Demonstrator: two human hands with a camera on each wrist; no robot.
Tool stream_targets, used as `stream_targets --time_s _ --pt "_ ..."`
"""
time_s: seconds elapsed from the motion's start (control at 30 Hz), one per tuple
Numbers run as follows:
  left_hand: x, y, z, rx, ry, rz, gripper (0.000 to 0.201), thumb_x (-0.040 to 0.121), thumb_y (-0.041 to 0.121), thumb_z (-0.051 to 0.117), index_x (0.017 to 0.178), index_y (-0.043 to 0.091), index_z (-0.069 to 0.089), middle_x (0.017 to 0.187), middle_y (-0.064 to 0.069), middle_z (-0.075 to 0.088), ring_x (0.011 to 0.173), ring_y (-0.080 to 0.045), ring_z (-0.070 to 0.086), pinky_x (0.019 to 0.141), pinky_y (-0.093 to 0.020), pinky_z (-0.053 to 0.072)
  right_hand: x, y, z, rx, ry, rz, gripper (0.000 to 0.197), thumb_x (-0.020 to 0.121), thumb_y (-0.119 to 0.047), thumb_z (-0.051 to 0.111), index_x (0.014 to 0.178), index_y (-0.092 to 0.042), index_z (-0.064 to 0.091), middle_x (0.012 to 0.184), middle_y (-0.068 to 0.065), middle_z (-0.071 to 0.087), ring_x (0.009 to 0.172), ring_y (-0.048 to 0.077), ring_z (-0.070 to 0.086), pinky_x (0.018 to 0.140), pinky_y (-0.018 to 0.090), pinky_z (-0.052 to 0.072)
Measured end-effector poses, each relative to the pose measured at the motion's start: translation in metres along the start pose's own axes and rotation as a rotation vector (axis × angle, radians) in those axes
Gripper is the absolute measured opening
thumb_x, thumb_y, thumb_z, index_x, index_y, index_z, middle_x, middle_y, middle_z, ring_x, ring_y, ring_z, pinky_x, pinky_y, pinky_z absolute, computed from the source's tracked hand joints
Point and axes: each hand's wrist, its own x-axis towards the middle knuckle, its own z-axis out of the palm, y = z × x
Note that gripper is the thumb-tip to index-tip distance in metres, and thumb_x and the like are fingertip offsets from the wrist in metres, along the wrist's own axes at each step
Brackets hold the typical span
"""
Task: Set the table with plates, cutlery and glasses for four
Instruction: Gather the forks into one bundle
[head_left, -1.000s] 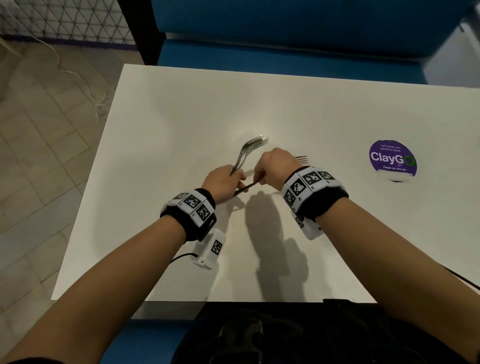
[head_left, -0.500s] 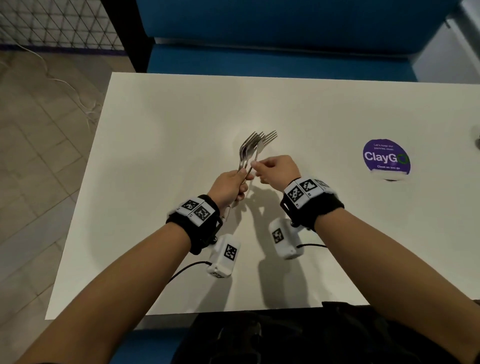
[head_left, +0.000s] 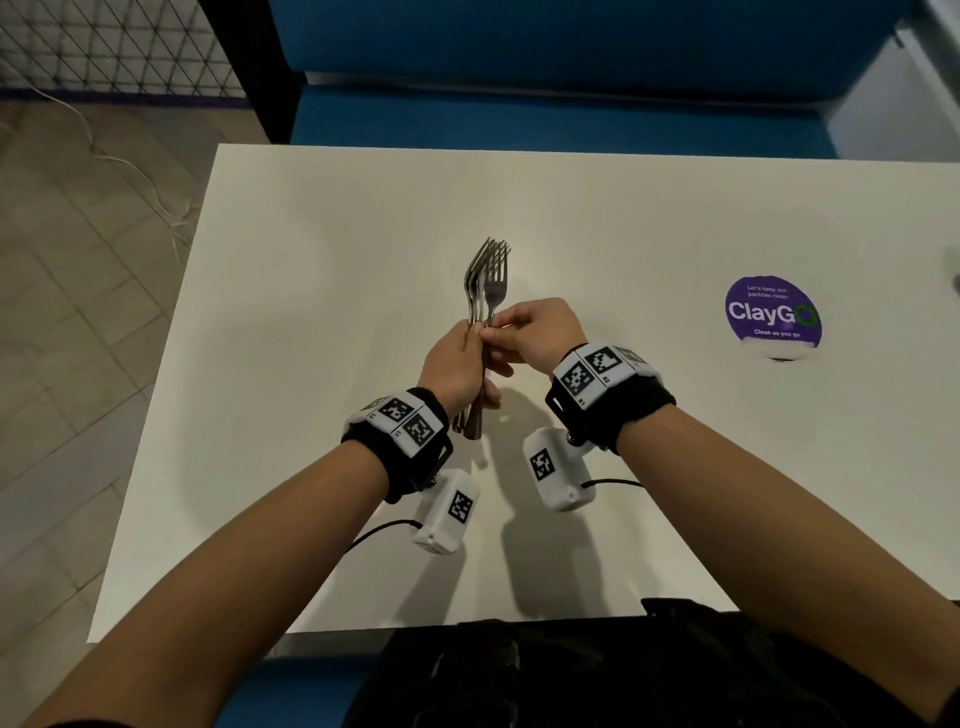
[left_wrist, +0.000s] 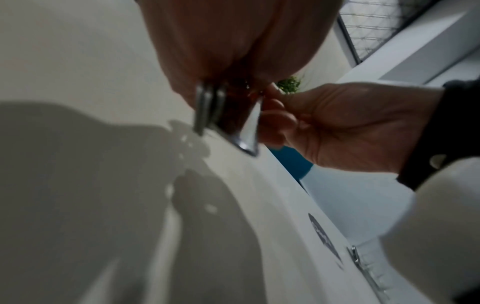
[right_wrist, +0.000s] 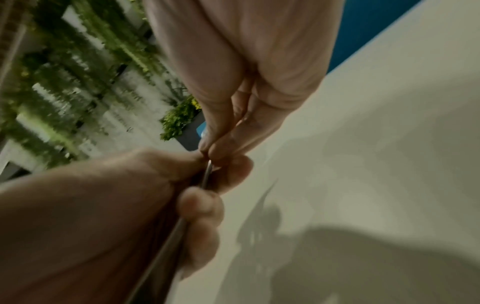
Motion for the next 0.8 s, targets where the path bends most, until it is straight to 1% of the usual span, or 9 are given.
stream_targets --time_s 0.07,0.13,0.27,0.4,0.5,0.53,0.63,0.73,0.8 --pt "0.0 -0.002 0.003 -0.024 0.021 -0.004 0.032 0.104 0.027 0.026 0.092 0.016 0.053 0.067 -0.005 0.06 0.041 -0.014 0.041 0.04 -0.022 0.038 0.0 -0.001 -0.001 -0.019 0.034 -0.021 0.01 0.077 -0.009 0.075 0.078 -0.009 0.066 0.068 0.006 0.064 0.05 0.009 0.062 0.065 0.021 0.058" --pt "0.0 -0.002 0.004 -0.031 0.016 -0.015 0.034 0.103 0.029 0.027 0.093 0.018 0.058 0.062 -0.001 0.055 0.043 -0.012 0.035 0.04 -0.02 0.03 0.003 0.0 -0.005 -0.073 0.085 -0.042 0.017 0.078 -0.017 0.076 0.091 -0.007 0.07 0.075 0.005 0.068 0.061 0.014 0.066 0.071 0.024 0.058" --pt "0.002 0.0 0.006 -0.017 -0.025 -0.01 0.04 0.103 0.032 0.028 0.086 0.015 0.06 0.059 -0.001 0.051 0.039 -0.008 0.034 0.039 -0.018 0.029 0.006 0.002 -0.005 -0.105 0.058 -0.026 0.024 0.085 -0.028 0.067 0.092 -0.006 0.075 0.081 0.007 0.07 0.078 0.017 0.066 0.083 0.033 0.057" --pt "0.003 0.004 0.006 -0.057 -0.052 0.005 0.04 0.104 0.028 0.027 0.089 0.013 0.06 0.061 -0.007 0.056 0.043 -0.014 0.04 0.04 -0.019 0.034 0.008 0.001 -0.007 -0.044 0.048 0.043 0.026 0.085 -0.029 0.068 0.095 -0.005 0.074 0.096 0.011 0.074 0.081 0.01 0.067 0.077 0.021 0.051" --pt "0.005 0.004 0.007 -0.123 -0.069 -0.017 0.039 0.104 0.029 0.028 0.095 0.014 0.063 0.06 -0.007 0.055 0.043 -0.012 0.036 0.042 -0.02 0.031 0.009 -0.002 -0.013 -0.081 -0.013 0.062 0.028 0.086 -0.031 0.065 0.098 -0.006 0.074 0.101 0.008 0.073 0.101 0.014 0.065 0.093 0.028 0.049" --pt "0.006 0.004 0.008 -0.148 -0.075 -0.027 0.039 0.104 0.03 0.028 0.096 0.013 0.063 0.059 -0.008 0.054 0.043 -0.011 0.035 0.042 -0.02 0.029 0.008 -0.002 -0.013 -0.096 -0.027 0.045 0.028 0.087 -0.03 0.064 0.099 -0.006 0.074 0.102 0.009 0.073 0.101 0.014 0.065 0.092 0.027 0.049" --pt "0.008 0.006 0.009 -0.207 -0.108 -0.052 0.039 0.104 0.028 0.029 0.098 0.009 0.063 0.061 -0.01 0.054 0.044 -0.012 0.037 0.042 -0.021 0.033 0.007 -0.001 -0.013 -0.091 -0.007 -0.005 0.026 0.089 -0.026 0.062 0.099 -0.004 0.073 0.098 0.011 0.073 0.082 0.006 0.063 0.071 0.013 0.043" --pt "0.009 0.007 0.01 -0.173 -0.187 -0.052 0.033 0.103 0.024 0.03 0.106 0.009 0.06 0.068 -0.01 0.06 0.05 -0.014 0.049 0.049 -0.021 0.046 0.007 -0.002 -0.019 -0.042 0.047 0.007 0.023 0.089 -0.022 0.062 0.096 -0.004 0.074 0.083 0.005 0.07 0.074 0.008 0.064 0.072 0.012 0.042" --pt "0.009 0.006 0.013 -0.117 -0.251 -0.024 0.031 0.104 0.021 0.029 0.102 0.012 0.059 0.071 -0.01 0.061 0.054 -0.014 0.057 0.056 -0.022 0.05 0.009 -0.003 -0.028 -0.02 0.087 0.003 0.022 0.089 -0.023 0.062 0.094 -0.006 0.075 0.084 0.002 0.07 0.074 0.01 0.064 0.073 0.013 0.046"
